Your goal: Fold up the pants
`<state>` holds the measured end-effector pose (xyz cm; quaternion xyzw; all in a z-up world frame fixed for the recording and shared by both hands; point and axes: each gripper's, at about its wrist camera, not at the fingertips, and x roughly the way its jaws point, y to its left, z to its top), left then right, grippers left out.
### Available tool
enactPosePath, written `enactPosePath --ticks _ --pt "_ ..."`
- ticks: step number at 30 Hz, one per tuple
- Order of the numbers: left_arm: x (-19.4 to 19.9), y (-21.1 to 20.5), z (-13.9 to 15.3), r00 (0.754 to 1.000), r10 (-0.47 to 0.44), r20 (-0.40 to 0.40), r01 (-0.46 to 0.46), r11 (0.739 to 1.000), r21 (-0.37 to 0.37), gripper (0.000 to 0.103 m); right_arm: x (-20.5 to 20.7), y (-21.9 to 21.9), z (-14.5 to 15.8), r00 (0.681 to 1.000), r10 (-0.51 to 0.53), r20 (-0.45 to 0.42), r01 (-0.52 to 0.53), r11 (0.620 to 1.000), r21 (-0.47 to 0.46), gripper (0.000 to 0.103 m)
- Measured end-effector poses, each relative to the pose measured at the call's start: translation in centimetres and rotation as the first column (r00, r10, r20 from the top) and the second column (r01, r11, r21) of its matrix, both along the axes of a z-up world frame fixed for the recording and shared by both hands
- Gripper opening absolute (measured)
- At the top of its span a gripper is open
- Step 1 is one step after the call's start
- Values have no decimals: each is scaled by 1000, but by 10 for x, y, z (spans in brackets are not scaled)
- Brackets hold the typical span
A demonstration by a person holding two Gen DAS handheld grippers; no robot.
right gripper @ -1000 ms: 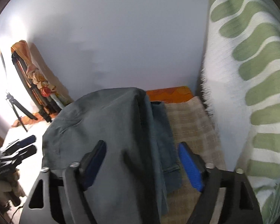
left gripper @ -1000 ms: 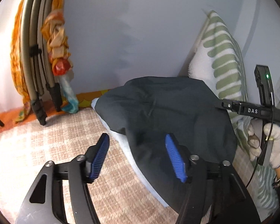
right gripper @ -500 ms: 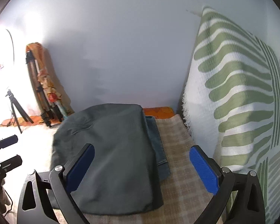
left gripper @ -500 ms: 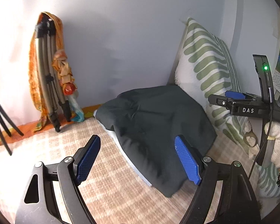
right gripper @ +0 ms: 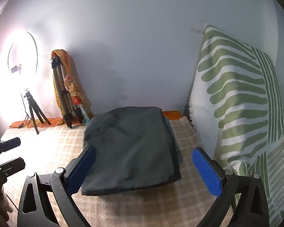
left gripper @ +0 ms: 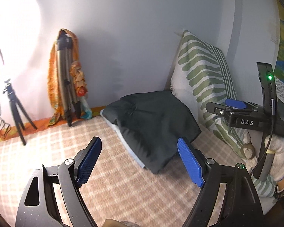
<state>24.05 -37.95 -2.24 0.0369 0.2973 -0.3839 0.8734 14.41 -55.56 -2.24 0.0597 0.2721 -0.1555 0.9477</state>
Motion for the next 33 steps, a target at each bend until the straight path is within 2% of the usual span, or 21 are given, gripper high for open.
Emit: enactPosePath --ticks 3,12,14,15,21,33 --pt "-13 14 3 1000 19 20 -19 1000 -12 86 -12 16 1 1000 -3 10 3 1000 -7 103" --pt "-44 49 8 998 34 45 -34 999 -11 87 -41 68 2 1000 4 23 -4 1000 -24 103" --pt "-53 58 8 998 36 60 -35 999 -14 91 -47 77 2 1000 -2 25 2 1000 -23 103" --pt "-57 61 8 997 41 66 -40 999 -14 103 -51 81 2 1000 -10 30 10 1000 -22 103" --pt "-74 81 7 999 27 39 -25 999 -48 103 -72 102 -6 997 -54 53 54 998 -10 103" --pt "-87 103 -10 998 48 34 -47 999 -16 103 -107 107 -23 989 -128 75 126 991 40 103"
